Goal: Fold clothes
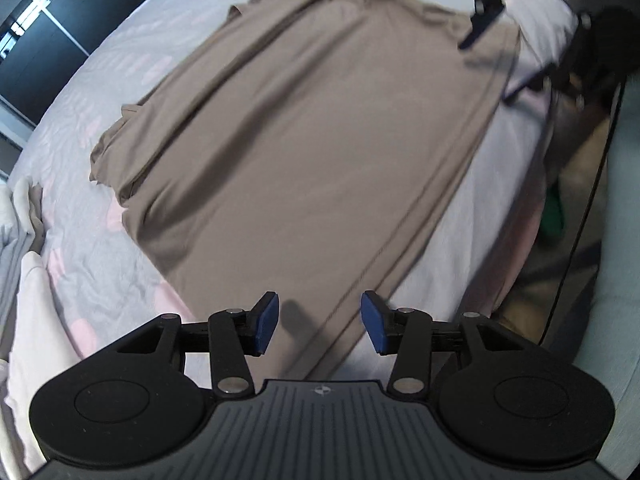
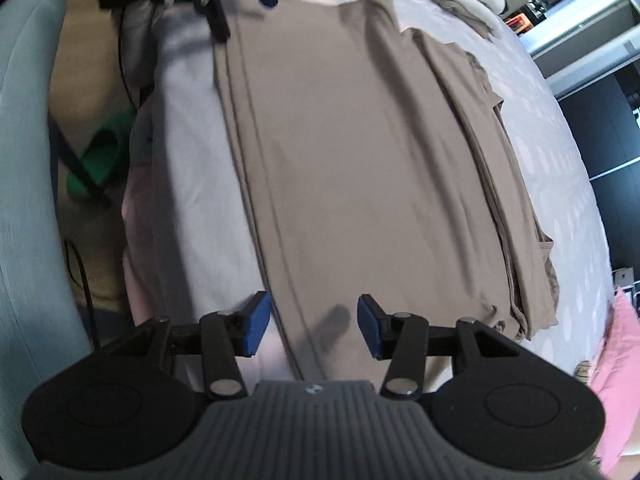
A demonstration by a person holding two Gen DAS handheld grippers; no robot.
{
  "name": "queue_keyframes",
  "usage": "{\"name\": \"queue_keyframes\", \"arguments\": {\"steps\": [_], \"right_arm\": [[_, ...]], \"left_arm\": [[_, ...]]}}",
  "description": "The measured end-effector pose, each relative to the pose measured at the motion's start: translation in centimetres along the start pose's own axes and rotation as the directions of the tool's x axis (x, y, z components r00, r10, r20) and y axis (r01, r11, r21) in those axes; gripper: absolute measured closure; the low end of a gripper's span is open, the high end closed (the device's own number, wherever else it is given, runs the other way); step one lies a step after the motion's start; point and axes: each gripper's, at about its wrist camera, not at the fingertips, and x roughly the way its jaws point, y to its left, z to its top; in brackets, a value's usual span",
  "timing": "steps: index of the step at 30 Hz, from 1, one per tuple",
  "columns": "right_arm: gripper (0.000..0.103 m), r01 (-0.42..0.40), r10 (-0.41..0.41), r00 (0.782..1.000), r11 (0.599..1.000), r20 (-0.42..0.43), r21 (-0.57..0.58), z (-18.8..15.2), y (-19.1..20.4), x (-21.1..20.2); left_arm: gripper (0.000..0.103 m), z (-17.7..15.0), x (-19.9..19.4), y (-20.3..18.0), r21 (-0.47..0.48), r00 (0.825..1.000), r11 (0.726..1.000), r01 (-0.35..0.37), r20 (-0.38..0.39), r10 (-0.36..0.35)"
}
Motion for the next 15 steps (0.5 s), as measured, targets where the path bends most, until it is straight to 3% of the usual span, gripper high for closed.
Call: {"name": "queue_keyframes", "arguments": {"steps": [7, 15], "right_arm": [[0.051, 0.034, -0.034, 0.999, 0.999, -0.028, -0.027, -1.1, 0.6, -0.1], [0.050, 0.104, -0.113, 0.990, 0.989, -0.089, -0.103, -3.0, 1.5, -0.2]], "left_arm": [[0.059, -1.3, 0.2, -0.1, 0.042, 1.000, 0.999, 0.013, -0.025, -0.011], [0.055, -2.2, 0.1, 0.4, 0.093, 0.998, 0.995, -0.034, -0.058, 0.040]]}}
